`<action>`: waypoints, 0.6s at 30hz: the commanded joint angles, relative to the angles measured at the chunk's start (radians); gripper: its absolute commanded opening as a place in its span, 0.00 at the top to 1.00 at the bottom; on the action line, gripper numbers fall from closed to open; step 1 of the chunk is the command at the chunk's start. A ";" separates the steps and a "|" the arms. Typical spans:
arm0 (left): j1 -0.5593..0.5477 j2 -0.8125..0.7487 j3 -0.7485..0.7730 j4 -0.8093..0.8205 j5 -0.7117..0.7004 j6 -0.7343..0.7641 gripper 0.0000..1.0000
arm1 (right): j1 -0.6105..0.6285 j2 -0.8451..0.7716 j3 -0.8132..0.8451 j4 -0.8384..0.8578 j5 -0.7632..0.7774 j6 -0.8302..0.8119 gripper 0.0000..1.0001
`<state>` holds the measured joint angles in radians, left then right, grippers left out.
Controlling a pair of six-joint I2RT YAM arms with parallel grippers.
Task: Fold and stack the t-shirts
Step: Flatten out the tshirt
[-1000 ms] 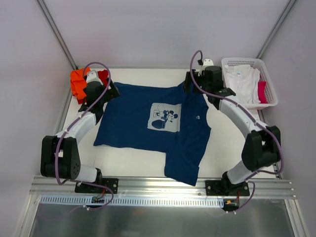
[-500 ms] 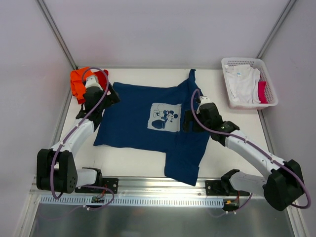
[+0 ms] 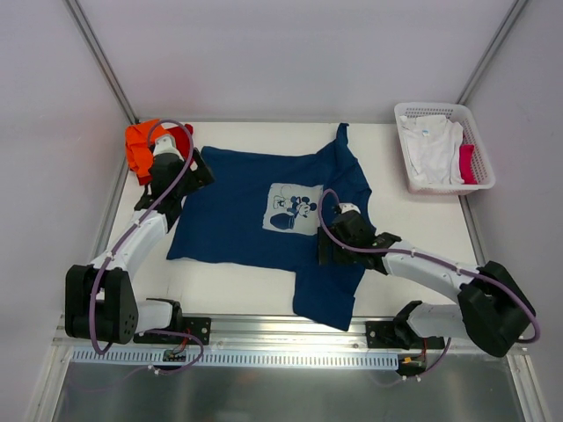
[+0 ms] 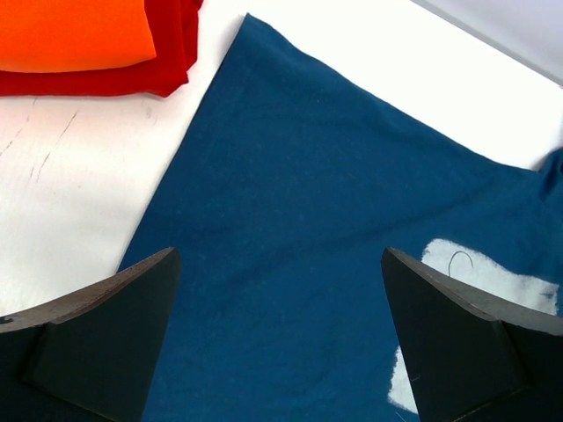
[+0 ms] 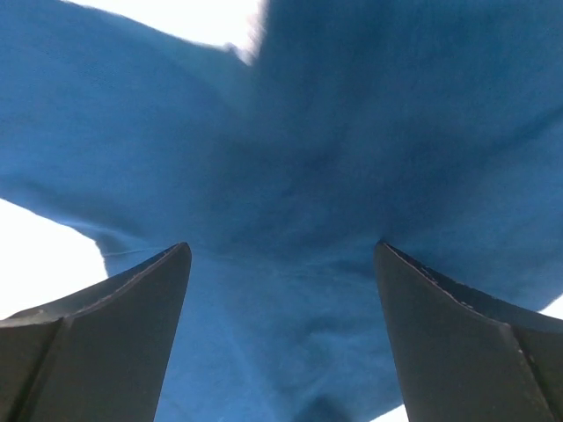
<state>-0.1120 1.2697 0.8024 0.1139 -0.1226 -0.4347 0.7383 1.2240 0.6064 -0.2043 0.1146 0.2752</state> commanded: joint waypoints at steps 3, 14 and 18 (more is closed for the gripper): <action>-0.008 -0.009 0.058 -0.011 0.021 -0.001 0.01 | 0.024 0.103 -0.053 0.138 -0.010 0.076 0.11; -0.006 0.005 0.101 -0.039 0.015 0.027 0.01 | 0.036 0.098 -0.132 0.041 0.089 0.234 0.11; -0.008 0.014 0.115 -0.046 0.011 0.033 0.01 | 0.035 -0.007 -0.148 -0.102 0.193 0.318 0.11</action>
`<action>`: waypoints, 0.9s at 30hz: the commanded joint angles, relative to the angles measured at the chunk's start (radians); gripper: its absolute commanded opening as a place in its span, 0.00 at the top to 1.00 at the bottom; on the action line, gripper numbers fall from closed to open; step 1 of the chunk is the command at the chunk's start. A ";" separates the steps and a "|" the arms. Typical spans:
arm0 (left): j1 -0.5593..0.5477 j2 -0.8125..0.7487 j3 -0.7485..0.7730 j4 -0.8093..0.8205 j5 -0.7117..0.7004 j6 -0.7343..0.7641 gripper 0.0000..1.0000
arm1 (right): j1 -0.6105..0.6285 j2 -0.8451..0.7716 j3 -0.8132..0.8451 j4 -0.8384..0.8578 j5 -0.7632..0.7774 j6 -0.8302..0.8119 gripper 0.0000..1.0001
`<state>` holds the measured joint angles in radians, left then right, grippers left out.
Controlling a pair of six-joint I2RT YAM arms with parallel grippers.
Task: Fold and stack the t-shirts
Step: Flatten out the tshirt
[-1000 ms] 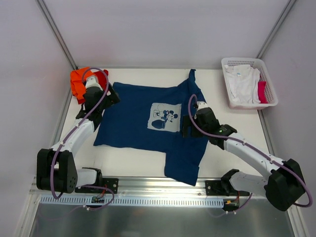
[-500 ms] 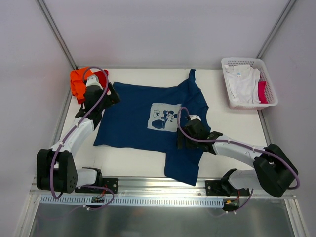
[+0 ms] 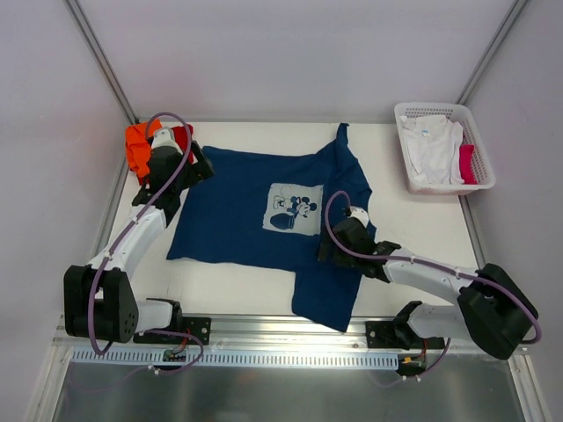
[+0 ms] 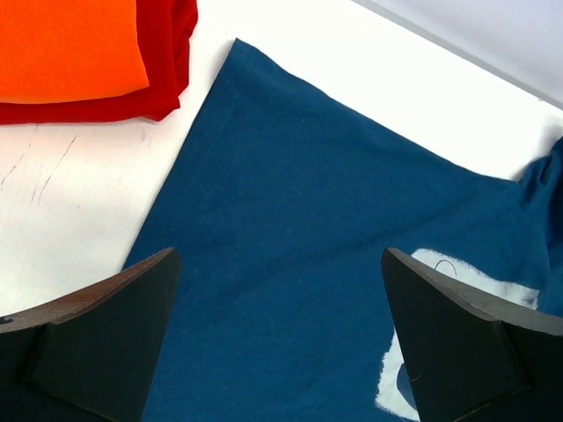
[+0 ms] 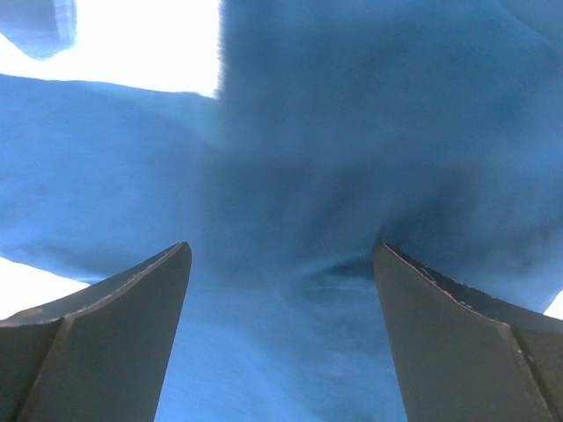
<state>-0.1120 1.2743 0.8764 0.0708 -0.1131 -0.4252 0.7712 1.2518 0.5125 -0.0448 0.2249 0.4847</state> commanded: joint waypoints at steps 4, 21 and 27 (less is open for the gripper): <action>-0.006 0.020 0.059 -0.011 -0.002 0.028 0.01 | 0.004 -0.176 -0.060 -0.420 0.169 0.176 0.11; -0.006 0.004 0.062 -0.026 -0.013 0.043 0.01 | -0.001 -0.370 0.020 -0.698 0.344 0.218 0.10; -0.006 0.010 0.065 -0.026 -0.017 0.042 0.01 | 0.007 -0.267 0.161 -0.662 0.337 0.051 0.11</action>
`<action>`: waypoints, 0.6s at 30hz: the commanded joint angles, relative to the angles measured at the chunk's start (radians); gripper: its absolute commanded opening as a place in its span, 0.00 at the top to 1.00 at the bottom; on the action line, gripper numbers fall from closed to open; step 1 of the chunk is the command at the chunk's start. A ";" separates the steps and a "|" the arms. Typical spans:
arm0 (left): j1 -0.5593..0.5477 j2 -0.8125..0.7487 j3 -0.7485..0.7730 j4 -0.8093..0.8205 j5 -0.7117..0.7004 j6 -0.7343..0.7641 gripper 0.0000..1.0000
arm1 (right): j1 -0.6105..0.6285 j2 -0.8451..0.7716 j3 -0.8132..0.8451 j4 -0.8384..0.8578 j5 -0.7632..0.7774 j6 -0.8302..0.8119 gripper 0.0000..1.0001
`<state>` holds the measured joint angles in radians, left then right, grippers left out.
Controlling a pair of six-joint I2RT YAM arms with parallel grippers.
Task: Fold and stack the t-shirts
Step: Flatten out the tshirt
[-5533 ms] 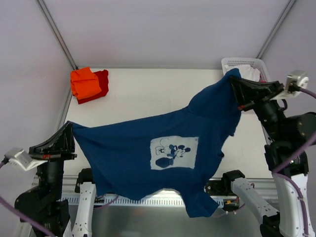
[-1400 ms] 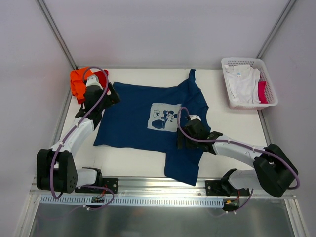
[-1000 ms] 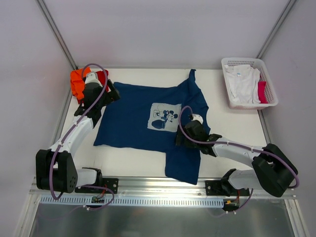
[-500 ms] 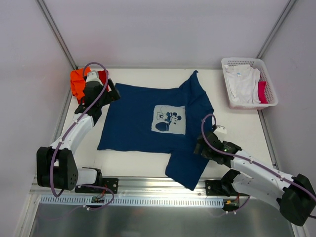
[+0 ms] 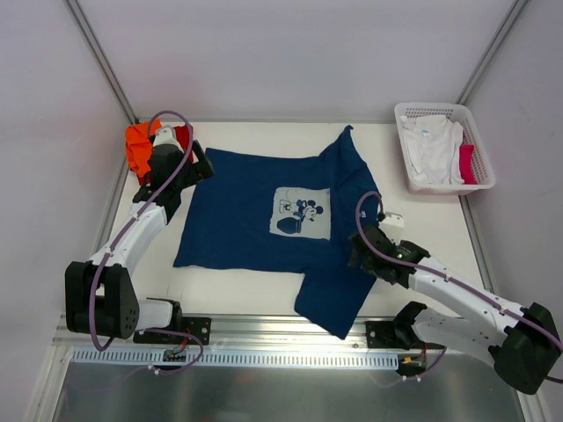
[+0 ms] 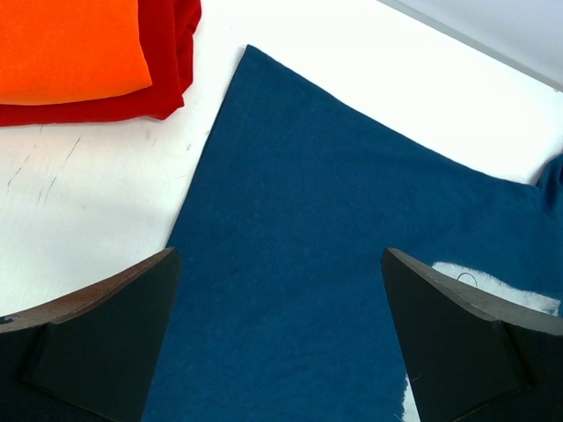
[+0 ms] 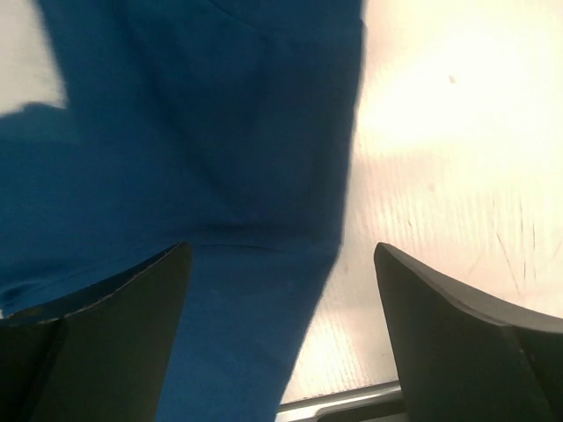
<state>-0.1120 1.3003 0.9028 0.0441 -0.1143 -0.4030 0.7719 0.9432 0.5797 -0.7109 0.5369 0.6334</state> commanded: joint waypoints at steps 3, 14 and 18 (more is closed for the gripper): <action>-0.006 -0.010 0.038 0.000 -0.018 0.015 0.01 | 0.027 0.110 0.186 0.013 0.017 -0.141 0.11; -0.006 0.017 0.042 0.000 -0.024 0.013 0.01 | 0.098 0.336 0.125 0.203 -0.101 -0.120 0.11; -0.006 0.024 0.042 0.002 -0.024 0.013 0.01 | 0.110 0.446 0.091 0.290 -0.130 -0.126 0.11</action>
<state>-0.1120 1.3216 0.9031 0.0422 -0.1154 -0.4030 0.8715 1.3380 0.6914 -0.5022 0.4423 0.5114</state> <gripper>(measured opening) 0.990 0.891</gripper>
